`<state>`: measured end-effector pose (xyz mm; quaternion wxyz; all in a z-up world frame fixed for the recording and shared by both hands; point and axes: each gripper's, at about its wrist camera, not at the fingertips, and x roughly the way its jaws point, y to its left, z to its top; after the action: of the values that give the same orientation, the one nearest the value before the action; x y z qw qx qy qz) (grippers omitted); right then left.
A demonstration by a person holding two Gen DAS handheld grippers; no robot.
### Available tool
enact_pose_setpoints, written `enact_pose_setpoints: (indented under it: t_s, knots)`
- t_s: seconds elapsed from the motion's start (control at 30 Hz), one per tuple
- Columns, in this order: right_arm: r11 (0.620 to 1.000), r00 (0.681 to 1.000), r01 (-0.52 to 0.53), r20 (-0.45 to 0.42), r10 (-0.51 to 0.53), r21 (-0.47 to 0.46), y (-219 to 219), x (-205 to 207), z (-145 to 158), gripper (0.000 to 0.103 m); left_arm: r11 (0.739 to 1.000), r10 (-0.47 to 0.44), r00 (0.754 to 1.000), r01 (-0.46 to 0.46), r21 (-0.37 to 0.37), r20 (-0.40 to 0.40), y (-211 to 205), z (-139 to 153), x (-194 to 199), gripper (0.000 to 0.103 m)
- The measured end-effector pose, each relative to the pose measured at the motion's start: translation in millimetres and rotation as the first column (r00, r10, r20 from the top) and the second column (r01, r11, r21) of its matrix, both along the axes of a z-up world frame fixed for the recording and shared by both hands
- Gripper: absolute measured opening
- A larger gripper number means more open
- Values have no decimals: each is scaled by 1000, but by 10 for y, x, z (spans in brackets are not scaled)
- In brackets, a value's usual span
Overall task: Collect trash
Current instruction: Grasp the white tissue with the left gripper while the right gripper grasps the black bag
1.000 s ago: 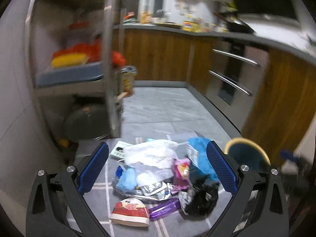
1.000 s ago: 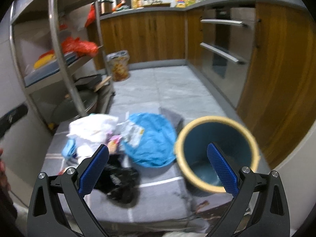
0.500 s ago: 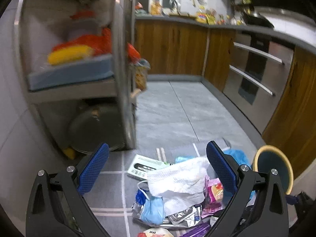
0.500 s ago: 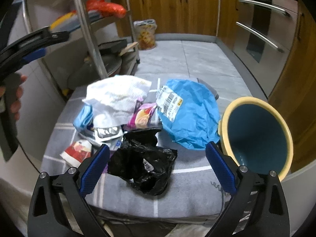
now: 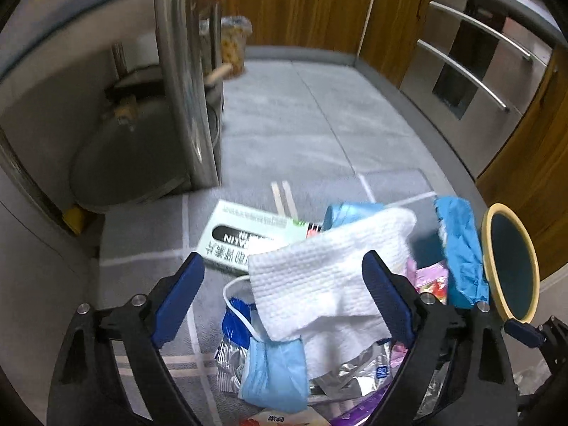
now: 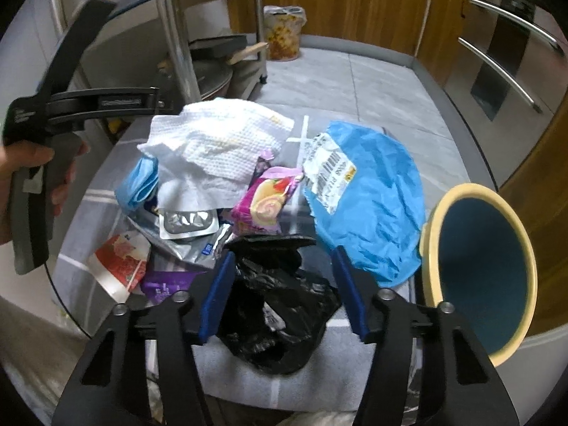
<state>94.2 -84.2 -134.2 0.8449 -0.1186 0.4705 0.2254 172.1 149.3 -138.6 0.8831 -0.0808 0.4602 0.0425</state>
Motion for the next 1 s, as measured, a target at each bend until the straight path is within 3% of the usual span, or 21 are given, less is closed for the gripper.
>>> enact_pose_setpoints:
  t_s: [0.1, 0.2, 0.37, 0.43, 0.57, 0.77, 0.83, 1.0]
  knots:
    - [1000, 999, -12, -38, 12, -9, 51, 21, -59, 41, 999, 13, 999, -14, -35, -43, 78, -150, 67, 80]
    - [1000, 997, -9, -80, 9, 5, 41, 49, -106, 28, 996, 3, 998, -9, -91, -69, 112, -234, 111, 63]
    - [1000, 997, -12, -74, 13, 11, 45, 17, -88, 21, 993, -66, 995, 58, -99, -77, -9, -234, 121, 15]
    - [1000, 998, -16, -62, 17, 17, 42, -12, -53, 19, 994, -82, 995, 78, -73, -63, -60, -182, 106, 7]
    - [999, 999, -28, -36, 30, 45, 19, -68, 43, 12, 996, -71, 997, 70, -49, -14, -101, 45, 9, 2]
    - [994, 999, -46, 20, 44, 96, -36, -167, 250, 10, 997, -74, 991, 76, -13, 108, -203, 544, -246, 2]
    - [991, 998, -47, 36, 43, 125, -78, -197, 349, 3, 996, -87, 983, 90, -14, 161, -267, 761, -364, 2]
    - [981, 994, -67, 99, 50, 180, -158, -290, 633, 2, 991, -135, 959, 134, 24, 249, -491, 1122, -621, 2]
